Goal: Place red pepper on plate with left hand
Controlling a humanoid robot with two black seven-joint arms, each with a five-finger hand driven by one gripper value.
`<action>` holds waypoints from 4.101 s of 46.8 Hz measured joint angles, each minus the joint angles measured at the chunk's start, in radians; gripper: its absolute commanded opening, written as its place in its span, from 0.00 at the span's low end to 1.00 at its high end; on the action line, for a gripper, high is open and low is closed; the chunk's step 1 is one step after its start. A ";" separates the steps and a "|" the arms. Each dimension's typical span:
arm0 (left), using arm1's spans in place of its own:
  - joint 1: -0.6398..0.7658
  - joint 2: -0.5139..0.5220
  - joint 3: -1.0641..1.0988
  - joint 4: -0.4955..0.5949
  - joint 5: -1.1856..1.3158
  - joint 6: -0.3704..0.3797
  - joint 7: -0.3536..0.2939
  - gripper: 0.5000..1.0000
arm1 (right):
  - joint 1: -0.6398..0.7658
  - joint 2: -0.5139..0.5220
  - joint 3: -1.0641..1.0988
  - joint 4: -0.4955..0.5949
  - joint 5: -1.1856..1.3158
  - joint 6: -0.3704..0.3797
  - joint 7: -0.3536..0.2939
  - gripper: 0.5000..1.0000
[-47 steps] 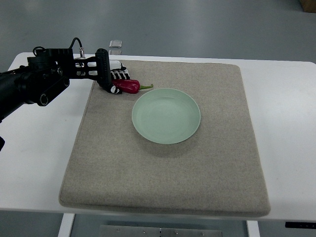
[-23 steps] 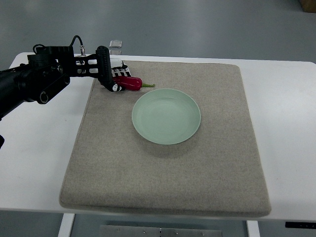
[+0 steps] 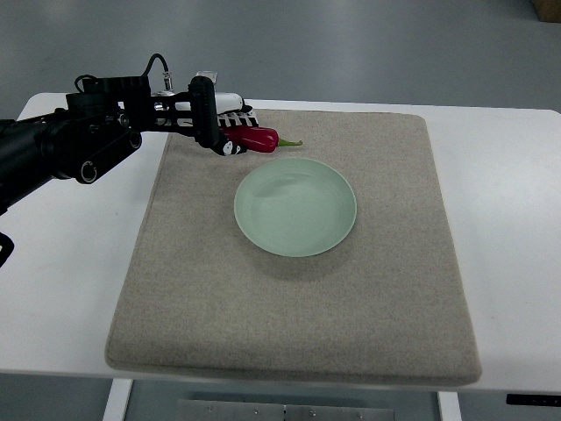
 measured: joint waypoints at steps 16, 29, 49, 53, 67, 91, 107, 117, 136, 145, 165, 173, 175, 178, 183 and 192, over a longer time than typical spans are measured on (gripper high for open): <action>-0.009 0.044 -0.021 -0.209 0.010 0.018 -0.007 0.00 | 0.000 0.000 0.000 0.000 0.000 0.000 0.000 0.86; 0.006 0.046 -0.002 -0.286 0.019 0.000 -0.033 0.00 | 0.000 0.000 0.000 0.000 0.000 0.000 0.000 0.86; 0.016 0.043 0.045 -0.286 0.020 -0.019 -0.033 0.00 | 0.000 0.000 0.000 0.000 0.000 0.000 0.000 0.86; 0.028 0.039 0.046 -0.286 0.020 -0.019 -0.033 0.00 | 0.000 0.000 0.000 0.000 0.000 0.000 0.000 0.86; 0.043 0.033 0.046 -0.286 0.020 -0.019 -0.033 0.53 | 0.000 0.000 0.000 0.000 0.000 0.000 0.000 0.86; 0.045 0.032 0.045 -0.285 0.006 -0.019 -0.033 0.80 | 0.000 0.000 0.000 0.000 -0.001 0.000 0.000 0.86; 0.027 0.040 0.032 -0.231 -0.004 -0.002 -0.033 0.85 | 0.000 0.000 0.000 0.000 0.000 0.000 0.000 0.86; 0.026 0.040 0.025 -0.105 -0.019 0.031 -0.032 0.93 | 0.000 0.000 0.000 0.000 0.000 0.000 0.000 0.86; 0.026 0.041 0.026 0.060 -0.324 0.127 -0.031 0.98 | 0.000 0.000 0.000 0.000 0.000 0.000 0.000 0.86; 0.026 0.041 0.018 0.065 -0.627 0.134 -0.026 0.98 | 0.000 0.000 0.000 0.000 -0.001 0.000 0.000 0.86; 0.018 0.032 -0.059 0.066 -1.445 0.267 0.006 0.98 | -0.001 0.000 0.000 0.000 0.000 0.000 0.000 0.86; 0.029 0.029 -0.066 0.063 -1.685 0.313 0.098 0.98 | 0.000 0.000 0.000 0.000 0.000 0.000 0.000 0.86; 0.029 0.026 -0.067 0.064 -1.723 0.314 0.103 0.98 | 0.000 0.000 0.000 0.000 0.000 0.000 0.000 0.86; 0.031 0.012 -0.073 0.066 -1.774 0.314 0.107 0.98 | 0.000 0.000 0.000 0.000 0.000 0.000 0.000 0.86; 0.037 0.003 -0.101 0.070 -1.831 0.292 0.109 0.98 | 0.000 0.000 0.000 0.000 0.000 0.000 0.000 0.86; 0.078 -0.055 -0.194 0.142 -1.849 0.103 0.106 0.98 | 0.000 0.000 0.000 0.000 0.000 0.000 0.000 0.86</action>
